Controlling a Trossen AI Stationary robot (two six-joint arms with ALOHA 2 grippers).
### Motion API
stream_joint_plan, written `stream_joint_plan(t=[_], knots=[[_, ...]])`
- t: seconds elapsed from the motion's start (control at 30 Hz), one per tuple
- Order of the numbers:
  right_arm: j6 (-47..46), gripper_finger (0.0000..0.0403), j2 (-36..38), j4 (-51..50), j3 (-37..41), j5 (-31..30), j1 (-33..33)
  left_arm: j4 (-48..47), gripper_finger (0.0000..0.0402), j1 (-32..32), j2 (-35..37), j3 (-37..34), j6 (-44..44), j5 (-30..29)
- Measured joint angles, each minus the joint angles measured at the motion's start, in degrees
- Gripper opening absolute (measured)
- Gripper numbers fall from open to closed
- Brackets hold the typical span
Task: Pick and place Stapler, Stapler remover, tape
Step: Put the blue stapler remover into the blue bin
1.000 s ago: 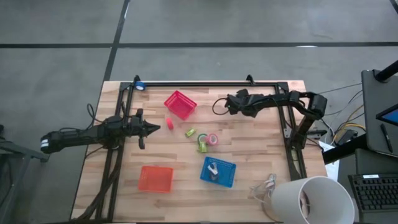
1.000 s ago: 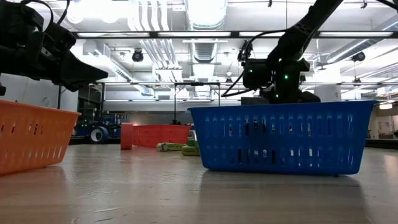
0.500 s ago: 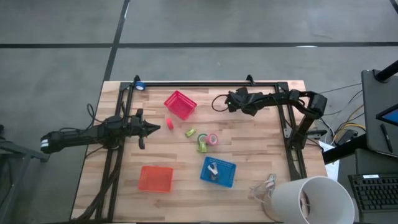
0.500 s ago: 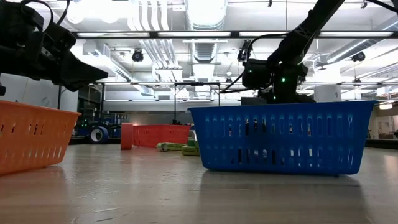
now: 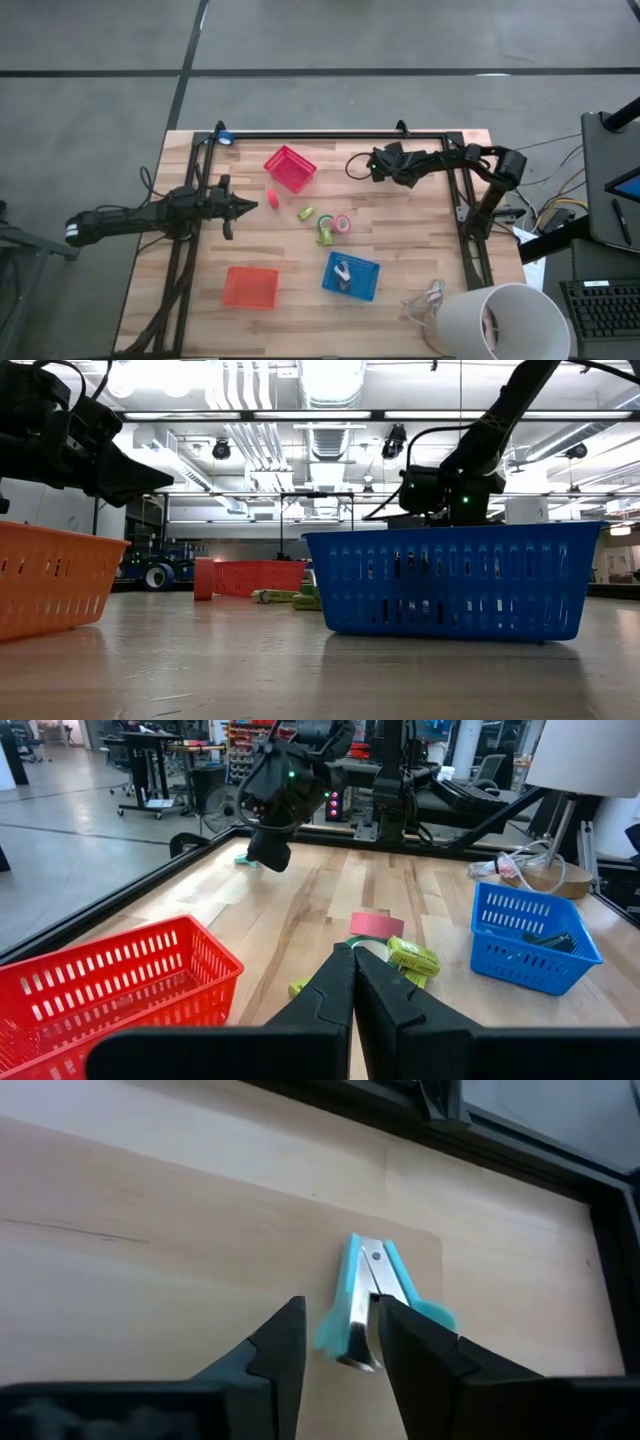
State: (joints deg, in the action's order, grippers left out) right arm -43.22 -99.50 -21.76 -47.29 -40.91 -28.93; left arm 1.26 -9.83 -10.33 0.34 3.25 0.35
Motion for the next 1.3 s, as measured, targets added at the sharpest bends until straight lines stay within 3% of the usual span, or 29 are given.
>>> stream_joint_plan(t=[0.53, 0.8, 1.1, 1.3], knots=[[4.3, 0.0012, 0.0, 1.3, 0.5, 0.4, -0.2, 0.0, 0.0010, 0.0, 0.0, 0.0, 0.0, 0.0], [6.8, 0.0009, 0.0, 1.1, 0.3, 0.5, 1.5, 0.0, 0.0010, 0.0, 0.0, 0.0, 0.0, 0.0], [7.5, 0.0008, 1.7, 0.8, -1.1, 0.8, 9.0, 0.0, 0.0010, 0.0, 0.0, 0.0, 0.0, 0.0], [7.4, 0.0008, 7.0, 0.5, -1.1, 3.4, 15.2, 0.0, 0.0010, 0.0, 0.0, 0.0, 0.0, 0.0]])
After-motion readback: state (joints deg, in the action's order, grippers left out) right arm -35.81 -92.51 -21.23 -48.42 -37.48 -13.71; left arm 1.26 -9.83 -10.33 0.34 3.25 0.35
